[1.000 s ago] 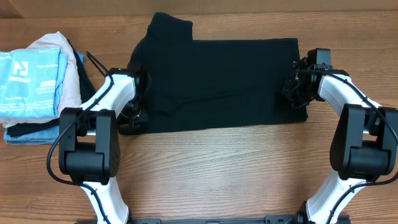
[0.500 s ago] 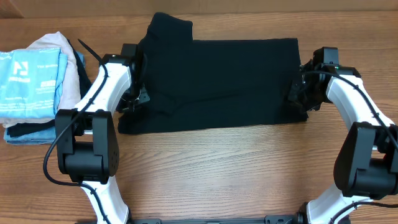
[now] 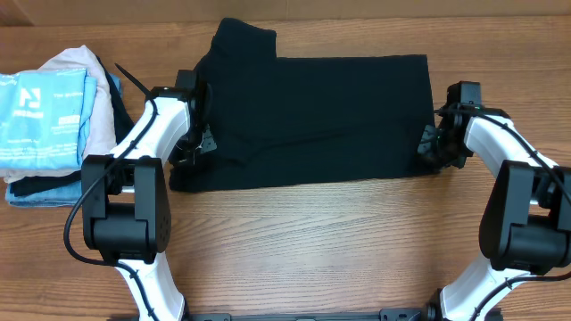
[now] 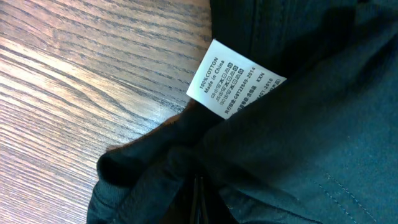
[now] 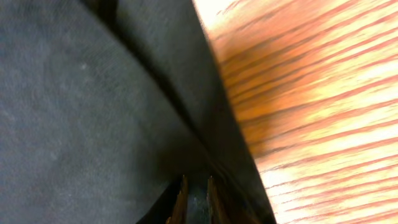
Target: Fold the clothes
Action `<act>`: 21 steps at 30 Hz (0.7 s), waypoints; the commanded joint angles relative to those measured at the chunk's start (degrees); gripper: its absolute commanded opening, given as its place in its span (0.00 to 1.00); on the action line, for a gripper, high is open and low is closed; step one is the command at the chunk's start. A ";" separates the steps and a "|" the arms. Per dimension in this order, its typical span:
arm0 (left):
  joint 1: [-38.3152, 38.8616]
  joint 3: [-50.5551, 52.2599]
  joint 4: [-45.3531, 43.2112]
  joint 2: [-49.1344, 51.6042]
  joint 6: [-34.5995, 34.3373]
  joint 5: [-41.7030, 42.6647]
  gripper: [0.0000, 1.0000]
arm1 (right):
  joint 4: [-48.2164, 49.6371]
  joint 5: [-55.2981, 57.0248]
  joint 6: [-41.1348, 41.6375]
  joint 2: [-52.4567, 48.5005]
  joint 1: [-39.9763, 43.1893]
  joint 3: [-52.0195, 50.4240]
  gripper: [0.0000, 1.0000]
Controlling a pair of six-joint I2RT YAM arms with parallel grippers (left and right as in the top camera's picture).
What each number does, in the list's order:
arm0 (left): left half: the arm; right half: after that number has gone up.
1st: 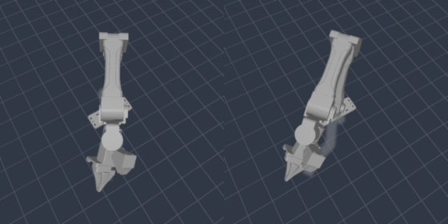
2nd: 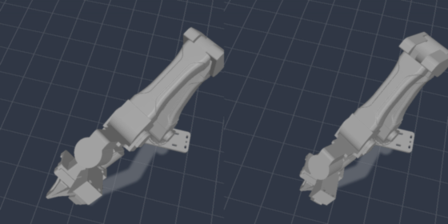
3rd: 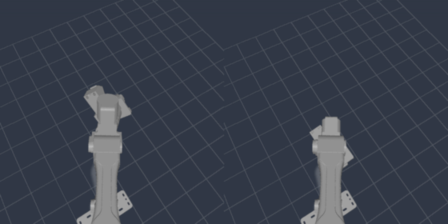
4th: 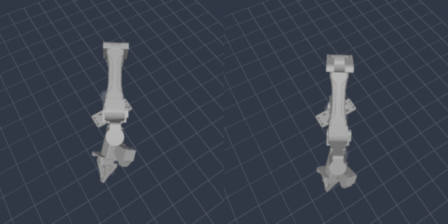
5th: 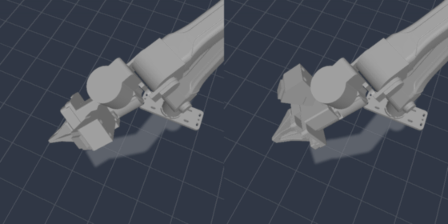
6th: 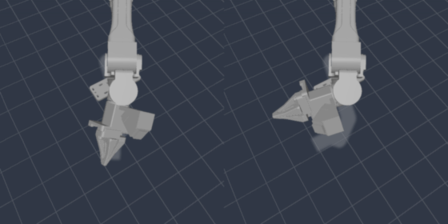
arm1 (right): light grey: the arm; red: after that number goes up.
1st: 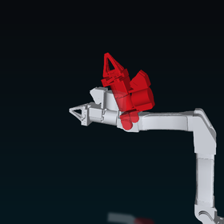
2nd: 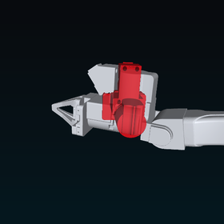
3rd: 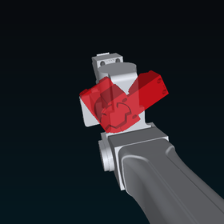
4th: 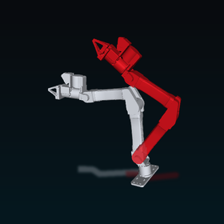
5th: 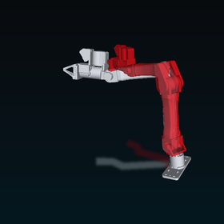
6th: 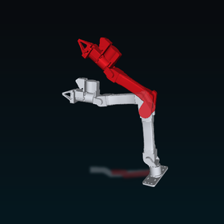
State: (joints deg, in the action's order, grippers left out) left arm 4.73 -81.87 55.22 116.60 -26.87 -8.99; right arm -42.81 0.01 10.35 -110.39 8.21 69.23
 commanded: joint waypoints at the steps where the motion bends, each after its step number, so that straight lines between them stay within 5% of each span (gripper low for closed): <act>1: -0.33 0.39 -0.44 0.42 0.42 -0.61 0.04 | 0.09 0.96 0.15 -2.58 2.75 -0.66 0.13; 13: -0.33 0.00 -5.16 0.42 5.73 -7.98 0.04 | 0.33 0.81 0.11 -2.78 4.39 -0.66 0.12; 21: 0.59 -29.94 13.25 0.39 7.69 -2.69 0.04 | 0.57 -0.09 0.11 -2.78 4.39 -0.66 0.12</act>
State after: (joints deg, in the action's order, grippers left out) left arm 4.73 -103.33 64.84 117.64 -20.75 -15.88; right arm -42.44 -2.57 10.48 -110.59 11.27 69.30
